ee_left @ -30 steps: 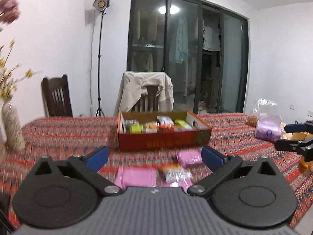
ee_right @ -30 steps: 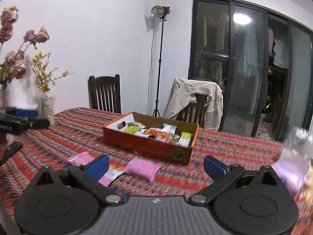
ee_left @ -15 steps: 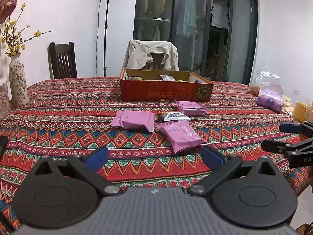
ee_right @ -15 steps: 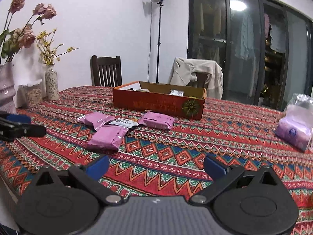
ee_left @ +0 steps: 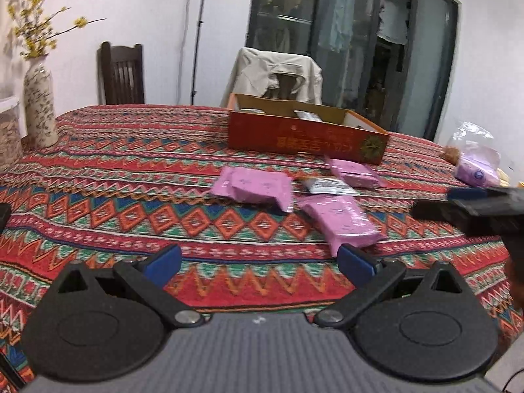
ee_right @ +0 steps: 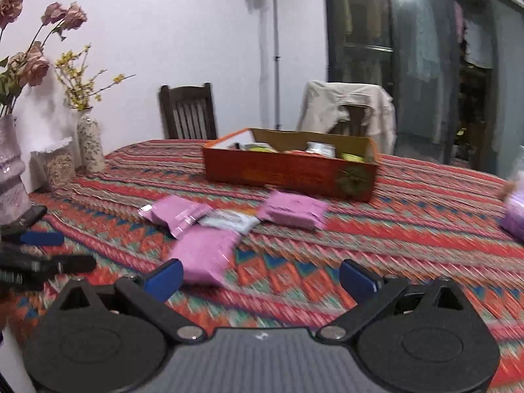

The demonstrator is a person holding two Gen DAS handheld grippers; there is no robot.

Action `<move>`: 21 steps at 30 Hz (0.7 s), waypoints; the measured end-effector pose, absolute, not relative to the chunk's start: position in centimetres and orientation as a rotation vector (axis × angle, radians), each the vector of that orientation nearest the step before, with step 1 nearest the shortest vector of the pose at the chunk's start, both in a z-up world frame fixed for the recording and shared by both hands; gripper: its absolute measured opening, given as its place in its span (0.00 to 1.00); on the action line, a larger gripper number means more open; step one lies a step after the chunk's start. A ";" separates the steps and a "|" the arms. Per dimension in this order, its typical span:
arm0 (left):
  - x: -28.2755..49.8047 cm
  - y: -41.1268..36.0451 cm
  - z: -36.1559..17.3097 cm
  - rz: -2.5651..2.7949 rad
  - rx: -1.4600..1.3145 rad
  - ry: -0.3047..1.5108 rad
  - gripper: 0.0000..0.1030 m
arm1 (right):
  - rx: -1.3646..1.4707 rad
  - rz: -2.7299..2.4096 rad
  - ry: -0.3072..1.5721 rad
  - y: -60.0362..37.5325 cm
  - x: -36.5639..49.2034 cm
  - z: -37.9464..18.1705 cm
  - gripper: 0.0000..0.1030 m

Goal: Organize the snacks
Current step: 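Move both tools back over the pink packets on the tablecloth, then grasp a pink packet with the left tool while the right tool grasps a white biscuit packet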

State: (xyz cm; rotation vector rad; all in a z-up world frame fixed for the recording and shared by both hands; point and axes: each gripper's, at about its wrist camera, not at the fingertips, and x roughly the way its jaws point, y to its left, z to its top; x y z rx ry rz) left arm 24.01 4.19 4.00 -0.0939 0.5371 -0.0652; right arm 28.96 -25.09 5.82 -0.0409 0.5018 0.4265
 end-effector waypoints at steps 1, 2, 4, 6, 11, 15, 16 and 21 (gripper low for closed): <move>24.1 4.8 3.9 -0.052 -0.102 0.538 1.00 | -0.034 0.441 0.515 -24.2 30.2 5.9 0.92; 24.2 5.3 3.8 -0.037 -0.113 0.541 1.00 | -0.029 0.454 0.534 -23.2 31.7 5.9 0.85; 24.6 6.6 3.5 -0.009 -0.137 0.553 1.00 | -0.023 0.466 0.562 -21.4 34.4 5.9 0.78; 25.0 7.9 3.4 0.021 -0.158 0.565 1.00 | -0.035 0.468 0.586 -19.3 37.3 5.5 0.77; 26.1 9.4 3.8 0.055 -0.187 0.573 1.00 | -0.079 0.447 0.664 -15.6 42.3 4.0 0.54; 27.9 8.5 3.8 0.016 -0.185 0.594 1.00 | -0.121 0.445 0.683 -14.9 43.3 3.2 0.39; 28.5 7.8 3.7 -0.007 -0.182 0.601 1.00 | -0.119 0.454 0.675 -15.1 43.2 3.4 0.37; 32.4 2.5 3.4 -0.198 -0.198 0.647 1.00 | -0.084 0.460 0.589 -18.8 40.6 5.7 0.36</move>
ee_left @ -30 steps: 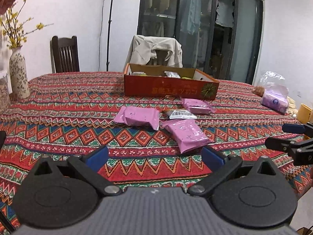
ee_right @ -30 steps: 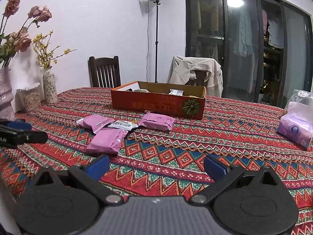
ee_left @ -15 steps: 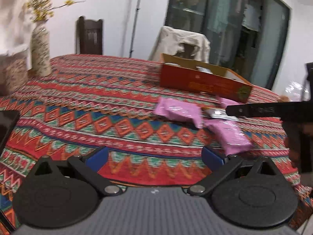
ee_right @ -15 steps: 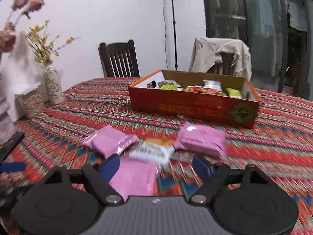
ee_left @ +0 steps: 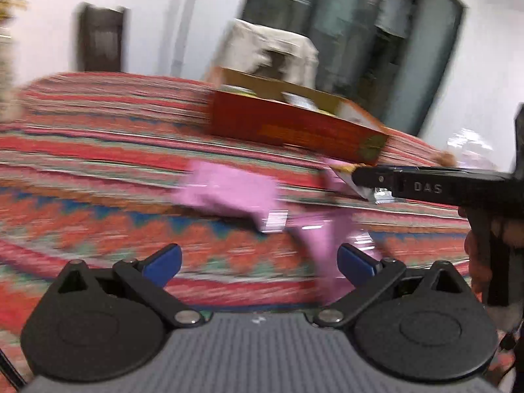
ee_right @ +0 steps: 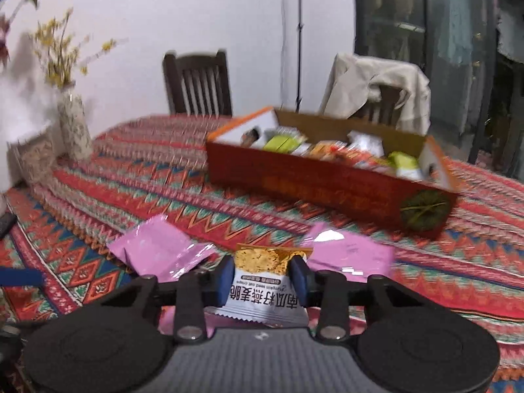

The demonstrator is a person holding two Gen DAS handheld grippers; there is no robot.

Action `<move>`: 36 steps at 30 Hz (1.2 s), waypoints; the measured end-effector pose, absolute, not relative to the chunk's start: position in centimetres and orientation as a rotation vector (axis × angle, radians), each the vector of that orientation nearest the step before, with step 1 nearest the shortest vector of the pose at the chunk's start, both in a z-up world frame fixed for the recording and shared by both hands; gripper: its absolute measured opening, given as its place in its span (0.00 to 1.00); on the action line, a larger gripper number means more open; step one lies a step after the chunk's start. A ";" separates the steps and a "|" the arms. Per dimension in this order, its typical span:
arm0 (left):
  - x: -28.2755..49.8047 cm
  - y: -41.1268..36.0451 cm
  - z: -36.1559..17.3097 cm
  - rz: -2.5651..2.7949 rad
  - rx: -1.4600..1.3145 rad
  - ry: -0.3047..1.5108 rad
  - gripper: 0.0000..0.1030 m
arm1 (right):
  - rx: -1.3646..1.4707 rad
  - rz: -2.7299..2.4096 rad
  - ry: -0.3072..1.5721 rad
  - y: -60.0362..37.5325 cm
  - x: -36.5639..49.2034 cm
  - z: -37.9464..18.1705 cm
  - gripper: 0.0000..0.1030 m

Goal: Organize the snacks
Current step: 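Grasp a pink packet with the left tool while the right tool grasps a white biscuit packet, then carry both packets into the orange box and open both tools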

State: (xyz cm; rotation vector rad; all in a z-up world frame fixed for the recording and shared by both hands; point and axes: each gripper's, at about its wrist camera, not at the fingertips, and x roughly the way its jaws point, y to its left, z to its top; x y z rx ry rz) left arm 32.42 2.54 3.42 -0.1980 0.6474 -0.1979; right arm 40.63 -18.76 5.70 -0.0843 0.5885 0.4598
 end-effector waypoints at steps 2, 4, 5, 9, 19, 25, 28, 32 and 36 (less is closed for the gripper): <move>33.8 0.1 3.2 -0.246 -0.187 0.657 1.00 | -0.056 0.441 0.557 -21.2 39.5 6.5 0.36; 35.1 -2.4 3.0 -0.256 -0.149 0.672 1.00 | -0.029 0.407 0.536 -24.2 38.2 6.9 0.36; 35.7 -3.6 2.8 -0.251 -0.130 0.684 1.00 | -0.018 0.389 0.536 -25.7 37.7 6.9 0.36; 36.5 -6.3 2.3 -0.221 -0.107 0.697 0.93 | 0.021 0.340 0.563 -30.2 36.1 5.6 0.36; 35.4 -5.9 2.3 -0.159 -0.057 0.709 0.59 | 0.073 0.345 0.596 -32.7 35.5 2.6 0.36; 32.6 -4.0 4.5 -0.166 -0.085 0.666 0.59 | 0.052 0.383 0.567 -31.3 34.1 3.9 0.36; 31.0 -2.5 6.0 -0.135 -0.090 0.628 0.59 | 0.067 0.418 0.550 -30.8 32.8 5.2 0.36; 28.0 -0.8 7.9 -0.101 -0.107 0.566 0.59 | 0.030 0.427 0.516 -29.8 30.3 6.6 0.36; 24.6 0.1 9.2 -0.101 -0.110 0.504 0.59 | 0.017 0.439 0.483 -29.2 27.3 7.6 0.36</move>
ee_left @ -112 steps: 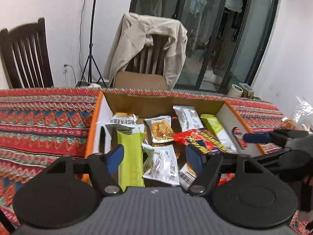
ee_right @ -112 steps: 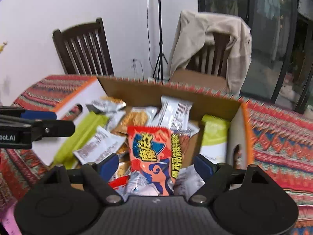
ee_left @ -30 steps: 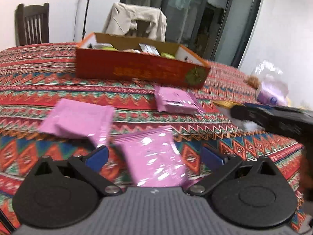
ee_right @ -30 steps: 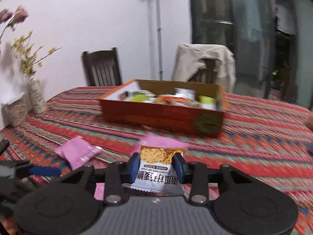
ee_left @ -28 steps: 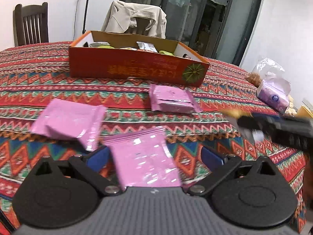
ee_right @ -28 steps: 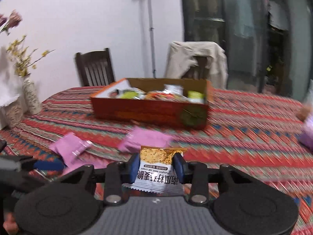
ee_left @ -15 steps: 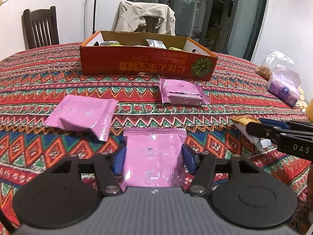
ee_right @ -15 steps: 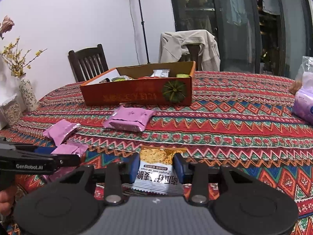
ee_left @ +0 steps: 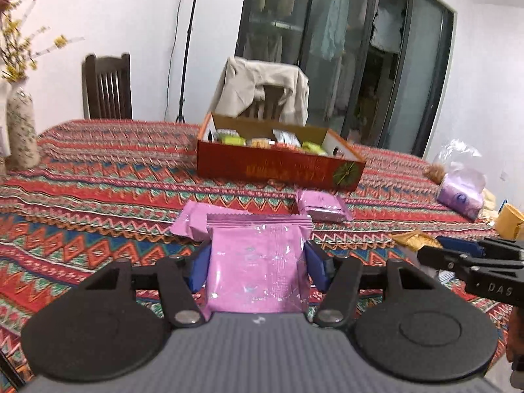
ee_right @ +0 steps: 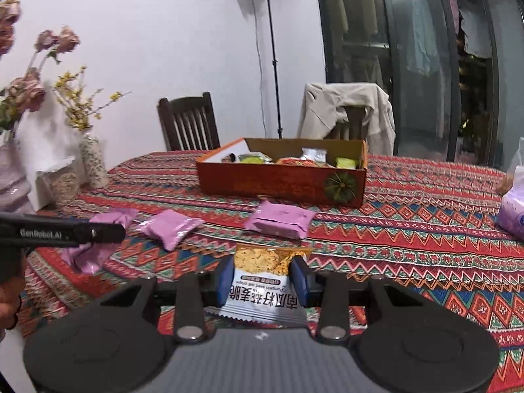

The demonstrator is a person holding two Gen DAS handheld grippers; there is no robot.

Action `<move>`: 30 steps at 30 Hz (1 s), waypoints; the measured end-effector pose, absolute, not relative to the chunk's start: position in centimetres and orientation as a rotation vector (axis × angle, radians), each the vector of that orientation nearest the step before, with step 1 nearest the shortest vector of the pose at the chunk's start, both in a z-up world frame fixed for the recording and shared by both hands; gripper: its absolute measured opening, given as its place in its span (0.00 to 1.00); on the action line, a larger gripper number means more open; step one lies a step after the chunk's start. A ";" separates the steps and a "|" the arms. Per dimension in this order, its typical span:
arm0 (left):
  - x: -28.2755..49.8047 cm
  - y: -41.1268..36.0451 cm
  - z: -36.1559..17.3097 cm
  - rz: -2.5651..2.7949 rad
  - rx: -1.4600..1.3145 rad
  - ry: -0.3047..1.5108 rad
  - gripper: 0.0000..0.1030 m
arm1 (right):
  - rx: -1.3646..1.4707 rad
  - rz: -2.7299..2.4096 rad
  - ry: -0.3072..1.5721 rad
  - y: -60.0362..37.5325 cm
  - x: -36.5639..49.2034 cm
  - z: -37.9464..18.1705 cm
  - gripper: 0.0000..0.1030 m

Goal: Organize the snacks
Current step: 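Carry both packets into the orange box and open both tools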

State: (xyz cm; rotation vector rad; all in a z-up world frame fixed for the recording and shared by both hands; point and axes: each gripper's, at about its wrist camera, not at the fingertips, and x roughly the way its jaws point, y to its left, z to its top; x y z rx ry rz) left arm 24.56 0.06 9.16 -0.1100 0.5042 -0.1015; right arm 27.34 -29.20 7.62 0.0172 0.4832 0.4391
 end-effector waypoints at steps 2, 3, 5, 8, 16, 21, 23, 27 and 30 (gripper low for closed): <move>23.0 -0.1 9.4 -0.106 -0.098 0.485 0.59 | 0.012 0.446 0.466 -28.9 25.9 7.9 0.36; 22.2 -0.1 9.5 -0.111 -0.093 0.476 0.59 | 0.011 0.450 0.459 -28.8 25.2 8.0 0.36; 20.8 -0.4 9.6 -0.124 -0.089 0.458 0.59 | 0.004 0.458 0.441 -28.7 23.8 8.3 0.36; 18.7 -0.5 9.5 -0.134 -0.087 0.432 0.59 | -0.010 0.466 0.414 -28.5 21.6 8.8 0.36; 15.1 -0.2 9.2 -0.143 -0.085 0.392 0.59 | -0.015 0.463 0.360 -28.2 17.2 9.2 0.36; 14.4 0.1 9.7 -0.165 -0.092 0.368 0.59 | -0.020 0.469 0.333 -27.9 15.8 9.7 0.36; 14.6 0.4 10.1 -0.170 -0.090 0.364 0.59 | -0.025 0.475 0.323 -27.7 15.5 10.0 0.36; 15.9 1.0 11.5 -0.163 -0.094 0.375 0.59 | -0.039 0.482 0.300 -27.5 16.2 11.2 0.36; 17.0 1.4 12.7 -0.164 -0.091 0.371 0.59 | -0.063 0.490 0.283 -27.4 17.3 12.4 0.36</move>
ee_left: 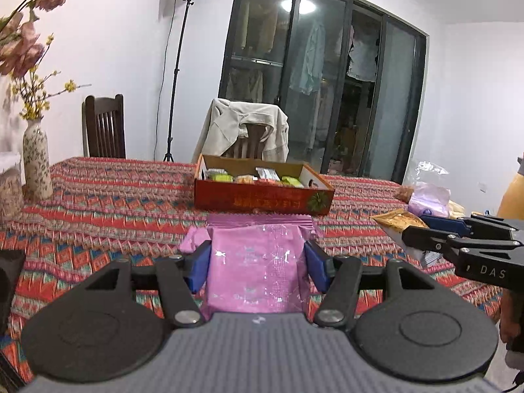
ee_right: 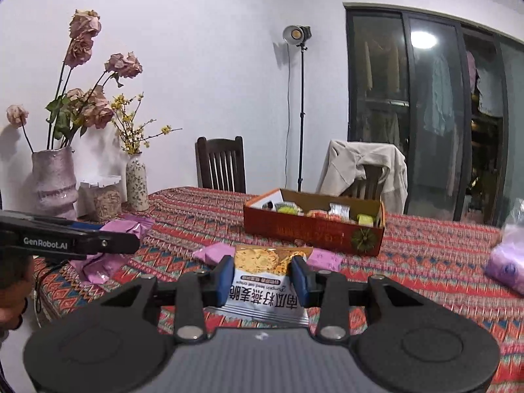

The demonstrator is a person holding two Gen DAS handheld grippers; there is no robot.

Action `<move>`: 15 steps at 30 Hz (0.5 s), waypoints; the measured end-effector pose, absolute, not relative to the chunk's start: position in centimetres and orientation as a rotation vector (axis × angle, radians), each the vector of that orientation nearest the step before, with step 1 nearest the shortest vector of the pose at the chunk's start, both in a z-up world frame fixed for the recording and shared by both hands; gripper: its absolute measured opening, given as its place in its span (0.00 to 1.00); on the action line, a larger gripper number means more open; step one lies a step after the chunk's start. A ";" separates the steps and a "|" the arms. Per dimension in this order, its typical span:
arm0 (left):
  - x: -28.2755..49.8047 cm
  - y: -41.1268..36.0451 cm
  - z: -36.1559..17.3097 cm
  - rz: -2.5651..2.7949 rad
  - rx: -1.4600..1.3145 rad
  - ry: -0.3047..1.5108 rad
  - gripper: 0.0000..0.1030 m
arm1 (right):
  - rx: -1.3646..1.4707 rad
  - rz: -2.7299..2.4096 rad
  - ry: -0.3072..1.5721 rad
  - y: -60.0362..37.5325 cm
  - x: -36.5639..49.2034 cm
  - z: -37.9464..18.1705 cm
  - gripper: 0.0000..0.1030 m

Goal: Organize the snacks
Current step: 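Carry both packets into the orange box and open both tools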

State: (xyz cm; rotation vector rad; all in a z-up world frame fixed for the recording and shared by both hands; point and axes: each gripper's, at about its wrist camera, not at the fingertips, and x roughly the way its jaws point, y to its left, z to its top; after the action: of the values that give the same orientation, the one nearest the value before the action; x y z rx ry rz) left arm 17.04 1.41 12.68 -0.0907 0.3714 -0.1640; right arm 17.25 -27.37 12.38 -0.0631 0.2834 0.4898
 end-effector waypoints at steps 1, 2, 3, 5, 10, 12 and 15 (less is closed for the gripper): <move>17.6 1.6 13.2 -0.169 -0.092 0.371 0.59 | -0.069 0.493 0.277 -27.3 17.8 12.9 0.36; 18.2 1.8 13.7 -0.174 -0.095 0.366 0.59 | -0.072 0.495 0.274 -27.2 18.3 13.4 0.36; 18.8 1.9 14.1 -0.174 -0.095 0.360 0.59 | -0.075 0.498 0.270 -27.2 18.8 13.8 0.36; 20.2 2.1 14.9 -0.160 -0.083 0.350 0.59 | -0.084 0.501 0.261 -27.2 20.1 14.9 0.36; 24.0 2.4 16.7 -0.151 -0.070 0.336 0.59 | -0.108 0.496 0.232 -27.4 23.6 17.3 0.37; 25.7 2.6 17.5 -0.153 -0.057 0.329 0.59 | -0.107 0.496 0.228 -27.6 25.3 18.2 0.37; 28.7 3.0 18.5 -0.156 -0.036 0.330 0.59 | -0.119 0.490 0.218 -27.7 28.3 19.5 0.37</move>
State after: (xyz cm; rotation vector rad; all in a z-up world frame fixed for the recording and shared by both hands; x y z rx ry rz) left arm 28.68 2.96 18.49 -0.0362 0.3305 -0.1560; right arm 28.34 -27.69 19.55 -0.1192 0.2177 0.4897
